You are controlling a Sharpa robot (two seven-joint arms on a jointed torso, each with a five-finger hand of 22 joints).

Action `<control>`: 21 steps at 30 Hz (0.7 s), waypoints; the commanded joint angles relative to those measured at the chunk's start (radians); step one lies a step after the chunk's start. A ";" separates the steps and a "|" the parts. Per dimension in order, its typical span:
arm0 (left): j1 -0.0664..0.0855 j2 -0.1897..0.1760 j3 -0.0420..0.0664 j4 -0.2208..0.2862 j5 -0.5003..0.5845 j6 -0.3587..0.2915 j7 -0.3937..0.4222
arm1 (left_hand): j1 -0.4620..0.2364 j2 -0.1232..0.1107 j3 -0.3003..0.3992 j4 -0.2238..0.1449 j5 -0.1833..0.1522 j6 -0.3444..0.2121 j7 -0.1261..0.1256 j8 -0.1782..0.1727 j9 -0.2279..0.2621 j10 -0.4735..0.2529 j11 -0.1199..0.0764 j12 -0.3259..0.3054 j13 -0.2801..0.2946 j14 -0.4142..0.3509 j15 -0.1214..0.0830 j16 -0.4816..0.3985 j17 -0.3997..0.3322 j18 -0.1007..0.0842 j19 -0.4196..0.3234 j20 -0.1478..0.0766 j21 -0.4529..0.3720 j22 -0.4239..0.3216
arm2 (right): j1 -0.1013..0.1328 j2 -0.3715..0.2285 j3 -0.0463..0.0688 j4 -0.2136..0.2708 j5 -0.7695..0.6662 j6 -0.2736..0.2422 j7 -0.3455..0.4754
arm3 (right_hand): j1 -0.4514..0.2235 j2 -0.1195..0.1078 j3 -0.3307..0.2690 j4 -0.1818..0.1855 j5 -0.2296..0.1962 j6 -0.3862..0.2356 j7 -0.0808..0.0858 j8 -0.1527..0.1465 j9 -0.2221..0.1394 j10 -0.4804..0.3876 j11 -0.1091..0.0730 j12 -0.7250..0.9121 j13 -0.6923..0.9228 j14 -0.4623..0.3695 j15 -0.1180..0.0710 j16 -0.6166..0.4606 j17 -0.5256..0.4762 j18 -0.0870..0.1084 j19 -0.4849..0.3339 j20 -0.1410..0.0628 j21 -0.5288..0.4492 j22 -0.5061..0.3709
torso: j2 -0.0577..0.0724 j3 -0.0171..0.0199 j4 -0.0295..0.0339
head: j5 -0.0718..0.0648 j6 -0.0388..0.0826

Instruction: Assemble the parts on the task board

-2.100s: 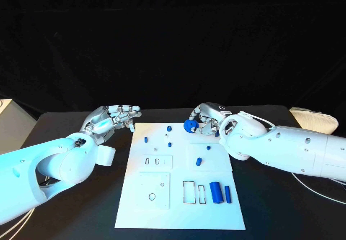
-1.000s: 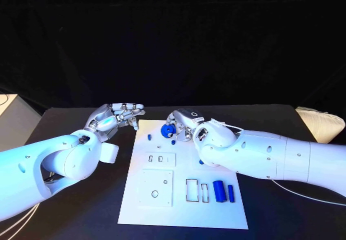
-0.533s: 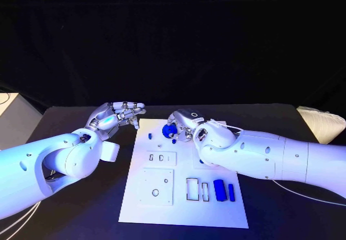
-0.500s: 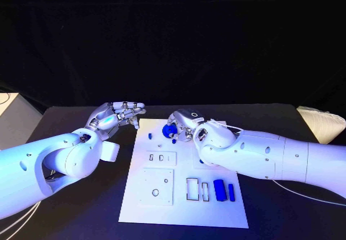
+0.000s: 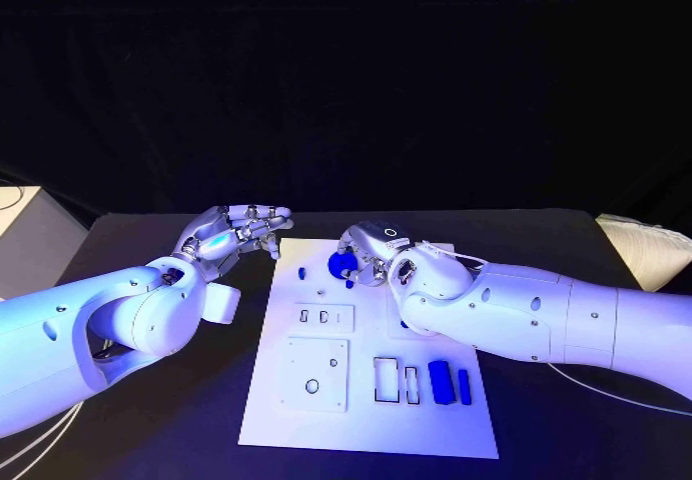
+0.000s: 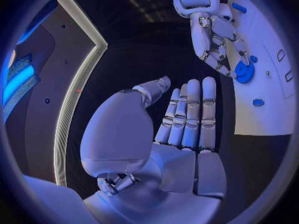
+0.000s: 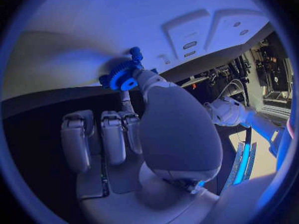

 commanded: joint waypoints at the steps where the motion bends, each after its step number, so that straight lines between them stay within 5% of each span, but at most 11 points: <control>1: 0.001 0.001 0.001 0.002 -0.003 0.021 0.001 | -0.003 0.003 0.007 0.001 -0.003 -0.008 0.002 0.000 0.001 -0.006 0.004 -0.004 -0.002 -0.001 -0.002 0.003 -0.002 0.015 -0.008 0.002 0.003 0.001 | -0.003 0.003 -0.001 -0.003 -0.021 0.022 -0.013 | 0.000 0.007 0.007 -0.002 -0.008 0.012 -0.006 0.006 0.001 0.105 -0.006 0.005 0.263 0.100 -0.008 0.004 0.254 -0.007 0.106 -0.007 0.004 0.263 | 0.001 -0.0009 0.0015 | -0.001 0.001; 14: 0.001 0.000 0.001 0.000 -0.004 0.020 -0.001 | -0.003 0.003 0.007 0.001 -0.003 -0.008 0.002 0.000 0.001 -0.006 0.004 -0.004 -0.002 -0.001 -0.002 0.003 -0.002 0.015 -0.008 0.002 0.003 0.001 | -0.004 0.009 -0.001 -0.012 -0.018 0.019 -0.021 | -0.008 0.005 0.009 0.000 -0.011 0.009 -0.005 0.004 -0.001 0.105 -0.006 0.005 0.263 0.100 -0.008 0.003 0.251 -0.007 0.106 -0.008 0.004 0.263 | 0.000 -0.0004 0.0002 | 0.000 0.003; 21: 0.001 0.000 0.001 -0.001 -0.004 0.020 -0.003 | -0.003 0.003 0.007 0.001 -0.003 -0.008 0.002 0.000 0.001 -0.006 0.004 -0.004 -0.002 -0.001 -0.002 0.003 -0.002 0.015 -0.008 0.002 0.003 0.001 | -0.004 0.009 -0.001 -0.017 0.014 0.026 -0.005 | -0.090 0.005 0.003 0.026 -0.011 -0.026 0.009 -0.023 -0.017 0.105 0.007 0.005 0.263 0.098 0.003 0.001 0.245 -0.007 0.106 0.001 0.004 0.263 | 0.000 -0.0008 0.0014 | 0.001 0.005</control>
